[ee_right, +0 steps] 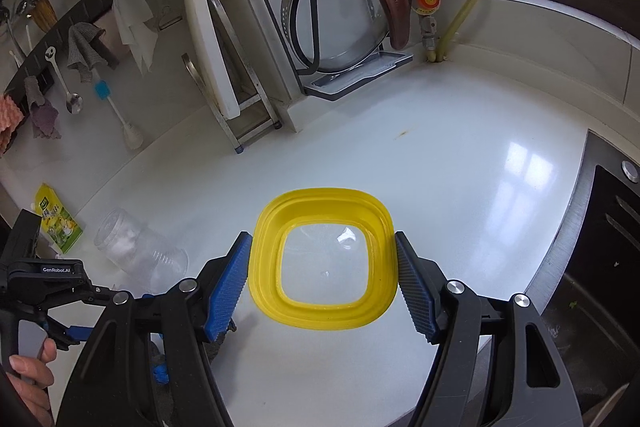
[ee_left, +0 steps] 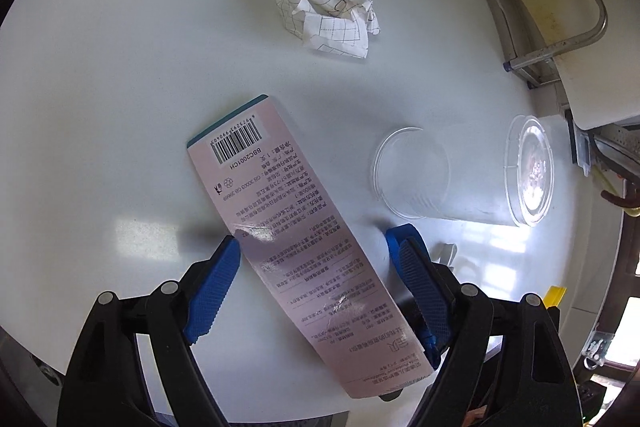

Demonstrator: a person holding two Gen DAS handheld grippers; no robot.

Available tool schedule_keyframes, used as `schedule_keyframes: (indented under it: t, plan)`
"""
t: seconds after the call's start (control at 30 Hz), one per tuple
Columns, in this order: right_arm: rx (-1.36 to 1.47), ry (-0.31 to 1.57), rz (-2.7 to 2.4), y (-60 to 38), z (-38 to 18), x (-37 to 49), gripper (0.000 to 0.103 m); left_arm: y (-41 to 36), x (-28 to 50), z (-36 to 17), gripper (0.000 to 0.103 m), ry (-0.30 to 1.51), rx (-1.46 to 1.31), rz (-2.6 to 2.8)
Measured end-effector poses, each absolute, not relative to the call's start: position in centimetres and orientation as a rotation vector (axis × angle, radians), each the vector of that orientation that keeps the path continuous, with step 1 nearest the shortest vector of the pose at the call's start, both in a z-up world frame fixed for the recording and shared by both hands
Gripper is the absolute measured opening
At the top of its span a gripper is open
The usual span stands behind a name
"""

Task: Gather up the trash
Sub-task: 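Lift the receipt off the counter with the left gripper while the right holds the lid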

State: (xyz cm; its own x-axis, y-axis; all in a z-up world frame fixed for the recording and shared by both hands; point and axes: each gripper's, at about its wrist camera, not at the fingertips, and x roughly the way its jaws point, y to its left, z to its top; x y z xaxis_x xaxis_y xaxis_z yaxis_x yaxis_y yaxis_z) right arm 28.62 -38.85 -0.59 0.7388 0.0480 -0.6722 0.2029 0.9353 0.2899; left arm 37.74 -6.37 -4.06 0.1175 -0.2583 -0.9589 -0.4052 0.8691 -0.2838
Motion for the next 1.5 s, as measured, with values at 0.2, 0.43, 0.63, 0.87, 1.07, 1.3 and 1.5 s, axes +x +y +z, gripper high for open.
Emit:
schedule_keyframes:
  t: [0.2,0.43,0.63,0.87,1.07,1.3,1.5]
  plan:
    - [0.373,0.727,-0.079,-39.0,-0.3,28.4,0.067,-6.1,37.9,-4.6,0.080,1.514,-0.594,0.191]
    - [0.376,0.724,-0.077,-39.0,-0.2,28.3,0.067,-6.4,38.4,-5.4,0.087,1.524,-0.593,0.234]
    - [0.380,0.717,-0.078,-39.0,0.0,28.2,0.067,-7.6,38.7,-5.3,0.088,1.516,-0.509,0.241]
    - [0.386,0.718,-0.077,-38.9,0.0,28.3,0.067,-10.2,38.7,-5.3,0.075,1.474,-0.360,0.277]
    - [0.385,0.720,-0.074,-38.9,-0.1,28.4,0.067,-10.6,37.9,-4.3,0.057,1.419,-0.359,0.163]
    - [0.369,0.726,-0.072,-38.5,-0.2,28.5,0.067,-10.2,36.5,-2.3,0.055,1.351,-0.313,0.082]
    - [0.318,0.730,-0.072,-37.3,-0.3,28.8,0.067,-8.4,36.8,-0.2,0.050,1.270,-0.259,0.061]
